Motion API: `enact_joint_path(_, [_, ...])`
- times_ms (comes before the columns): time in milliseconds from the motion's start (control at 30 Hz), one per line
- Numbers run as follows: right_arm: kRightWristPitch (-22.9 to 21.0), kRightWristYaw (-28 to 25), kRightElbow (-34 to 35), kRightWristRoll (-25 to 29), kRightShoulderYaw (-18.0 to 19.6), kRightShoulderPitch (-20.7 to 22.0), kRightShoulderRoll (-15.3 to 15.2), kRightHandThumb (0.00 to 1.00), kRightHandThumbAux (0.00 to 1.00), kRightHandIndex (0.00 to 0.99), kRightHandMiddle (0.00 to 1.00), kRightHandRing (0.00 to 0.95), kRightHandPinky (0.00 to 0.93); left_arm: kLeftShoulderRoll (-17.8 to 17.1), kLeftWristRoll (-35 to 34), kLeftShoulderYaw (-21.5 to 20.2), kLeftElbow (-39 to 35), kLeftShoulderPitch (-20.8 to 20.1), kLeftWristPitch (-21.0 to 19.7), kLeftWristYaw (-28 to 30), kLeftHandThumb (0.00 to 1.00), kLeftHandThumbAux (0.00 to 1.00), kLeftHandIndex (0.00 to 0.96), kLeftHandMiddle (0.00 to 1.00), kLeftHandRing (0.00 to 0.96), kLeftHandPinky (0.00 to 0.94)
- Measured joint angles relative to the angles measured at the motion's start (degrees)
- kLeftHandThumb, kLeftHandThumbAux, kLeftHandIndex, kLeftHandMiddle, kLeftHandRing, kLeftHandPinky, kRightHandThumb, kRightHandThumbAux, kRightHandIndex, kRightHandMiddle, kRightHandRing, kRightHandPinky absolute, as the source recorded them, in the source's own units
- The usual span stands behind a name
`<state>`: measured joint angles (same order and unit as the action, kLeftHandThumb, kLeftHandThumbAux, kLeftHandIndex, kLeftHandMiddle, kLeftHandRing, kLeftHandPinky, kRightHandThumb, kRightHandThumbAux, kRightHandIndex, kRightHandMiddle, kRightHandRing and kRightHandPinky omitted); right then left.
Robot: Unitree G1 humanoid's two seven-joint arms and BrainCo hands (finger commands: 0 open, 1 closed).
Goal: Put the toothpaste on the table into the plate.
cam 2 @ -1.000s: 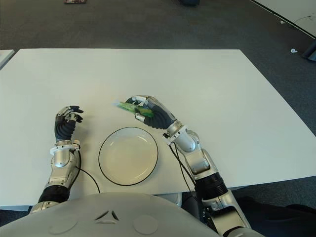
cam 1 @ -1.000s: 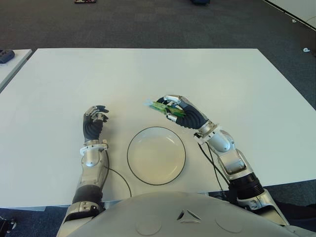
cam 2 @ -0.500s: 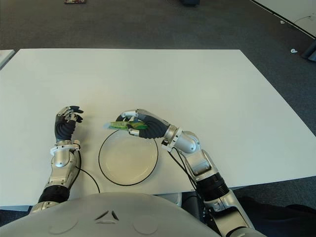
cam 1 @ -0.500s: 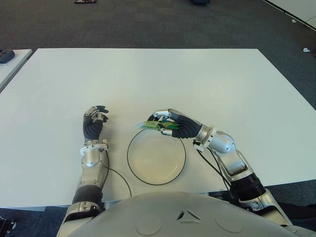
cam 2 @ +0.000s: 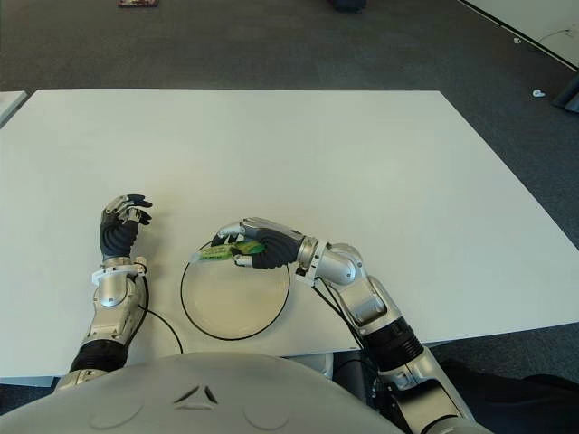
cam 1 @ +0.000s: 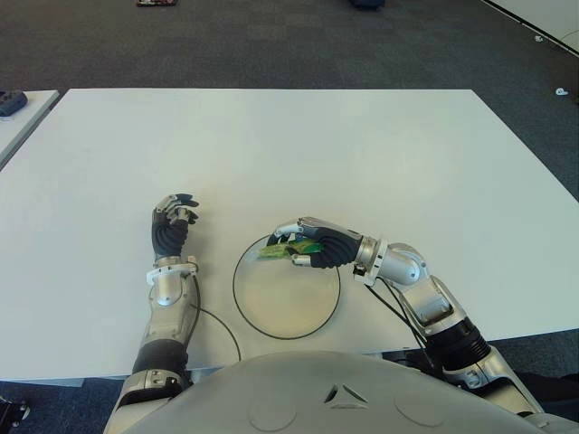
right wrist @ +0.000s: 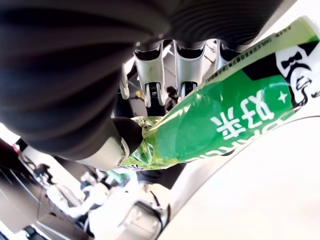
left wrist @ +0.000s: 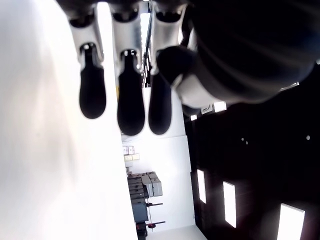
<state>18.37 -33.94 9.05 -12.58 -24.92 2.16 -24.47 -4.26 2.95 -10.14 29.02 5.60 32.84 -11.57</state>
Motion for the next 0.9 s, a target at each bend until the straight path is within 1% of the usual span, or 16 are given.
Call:
enact_joint_path(133, [0.0,-0.15,0.12,-2.55,-0.37,0.2,-0.64,0.715,0.713,0.437,0.828,0.833,0.822,0.0,-0.09,-0.01,0.0,0.0,0.02,0.0,0.834,0.679,0.408,0.488,0.6,0.574])
enact_joint_path(167, [-0.01,-0.17,0.17,-3.21,-0.49,0.26,-0.79,0.709,0.714,0.433,0.806,0.81,0.792,0.0,-0.12,-0.01,0.01,0.0,0.03,0.01,0.834,0.679,0.409,0.488,0.599,0.573])
enact_joint_path(300, [-0.9,-0.24,1.0,-6.56,-1.06,0.41,-1.27,0.7,0.713,0.426,0.749,0.756,0.729,-0.01,-0.4,-0.03,0.03,0.0,0.06,0.06,0.834,0.679,0.41,0.487,0.597,0.572])
enact_joint_path(333, [-1.26,-0.25,1.22,-7.32,-1.12,0.41,-1.32,0.633,0.635,0.376,0.692,0.706,0.672,-0.01,-0.53,-0.03,0.03,0.01,0.07,0.07,0.834,0.679,0.41,0.487,0.597,0.572])
enact_joint_path(367, [-1.67,-0.25,1.52,-8.01,-1.15,0.41,-1.35,0.589,0.586,0.343,0.655,0.674,0.634,-0.01,-0.65,-0.03,0.04,0.01,0.08,0.08,0.834,0.679,0.41,0.487,0.596,0.572])
enact_joint_path(400, [-2.26,-0.25,1.88,-8.77,-1.16,0.41,-1.37,0.573,0.568,0.331,0.641,0.663,0.62,-0.01,-0.73,-0.03,0.05,0.02,0.09,0.08,0.834,0.679,0.41,0.487,0.596,0.572])
enact_joint_path(433, [-2.63,-0.24,2.16,-9.33,-1.16,0.41,-1.37,0.549,0.522,0.275,0.533,0.559,0.537,-0.02,-0.76,-0.03,0.05,0.02,0.09,0.08,0.834,0.679,0.409,0.488,0.597,0.573])
enact_joint_path(500, [-3.49,-0.24,2.82,-10.44,-1.17,0.41,-1.37,0.529,0.478,0.21,0.406,0.433,0.433,-0.02,-0.78,-0.02,0.05,0.02,0.1,0.08,0.834,0.679,0.409,0.488,0.599,0.575])
enact_joint_path(533, [-3.92,-0.24,3.12,-11.08,-1.23,0.42,-1.36,0.523,0.456,0.168,0.321,0.348,0.359,-0.03,-0.78,-0.03,0.05,0.02,0.1,0.08,0.834,0.679,0.41,0.489,0.601,0.576])
enact_joint_path(600, [-4.49,-0.23,3.6,-12.23,-1.39,0.43,-1.35,0.519,0.436,0.124,0.231,0.256,0.279,-0.02,-0.78,-0.02,0.05,0.02,0.1,0.08,0.834,0.678,0.41,0.489,0.602,0.578])
enact_joint_path(633, [-4.49,-0.18,3.71,-12.66,-1.45,0.44,-1.34,0.513,0.422,0.082,0.164,0.176,0.192,-0.03,-0.78,-0.02,0.04,0.02,0.1,0.08,0.834,0.678,0.41,0.491,0.604,0.581])
enact_joint_path(700, [-4.12,0.48,3.71,-13.44,-1.51,0.48,-1.28,0.503,0.402,0.035,0.077,0.08,0.086,-0.02,-0.76,0.0,0.03,0.04,0.11,0.08,0.834,0.678,0.408,0.493,0.607,0.586])
enact_joint_path(800, [-2.81,1.87,3.57,-14.38,-1.52,0.59,-1.26,0.492,0.367,0.014,0.031,0.032,0.035,-0.02,-0.71,0.0,0.03,0.04,0.15,0.08,0.834,0.679,0.406,0.495,0.609,0.588])
enact_joint_path(900, [-0.96,3.72,3.36,-14.7,-1.44,0.65,-1.14,0.482,0.279,0.003,0.008,0.008,0.009,-0.02,-0.6,0.01,0.07,0.04,0.46,0.08,0.833,0.679,0.404,0.496,0.608,0.587])
